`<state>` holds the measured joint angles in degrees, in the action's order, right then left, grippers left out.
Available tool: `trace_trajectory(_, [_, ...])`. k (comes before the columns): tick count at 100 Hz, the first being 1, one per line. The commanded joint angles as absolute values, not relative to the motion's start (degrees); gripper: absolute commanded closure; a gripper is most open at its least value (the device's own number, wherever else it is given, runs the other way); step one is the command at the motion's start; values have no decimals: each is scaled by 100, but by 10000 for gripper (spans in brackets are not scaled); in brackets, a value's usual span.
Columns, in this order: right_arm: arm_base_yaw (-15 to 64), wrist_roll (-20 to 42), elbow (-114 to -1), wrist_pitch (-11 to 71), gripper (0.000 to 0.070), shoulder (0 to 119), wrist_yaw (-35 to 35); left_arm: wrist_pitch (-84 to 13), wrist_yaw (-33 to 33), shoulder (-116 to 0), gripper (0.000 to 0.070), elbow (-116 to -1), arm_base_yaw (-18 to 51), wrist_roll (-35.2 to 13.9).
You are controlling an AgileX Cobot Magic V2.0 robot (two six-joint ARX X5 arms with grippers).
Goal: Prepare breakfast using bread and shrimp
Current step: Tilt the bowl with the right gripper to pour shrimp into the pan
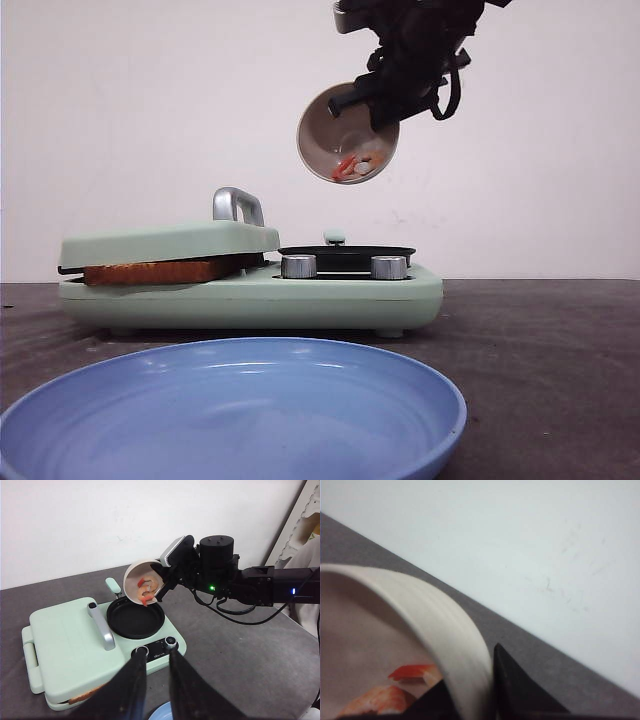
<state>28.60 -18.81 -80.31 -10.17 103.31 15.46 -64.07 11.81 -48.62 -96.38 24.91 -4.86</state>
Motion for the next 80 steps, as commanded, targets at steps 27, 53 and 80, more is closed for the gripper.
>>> trace_trajectory(27, [2991,-3854,-8171,-1885,700,10676,1994,-6351,1157,-4897,700,-9738,2521,-454])
trace_trajectory(53, [3100,-4792,-8171,-2418,700,10822,2108,-6351,1157,-4897,700,-9738,2521,-454])
trace_trajectory(80, [3177,-5614,-8171,-2875,700,10822,2152,-6353,1157,-4897,700,-9738,2521,-454])
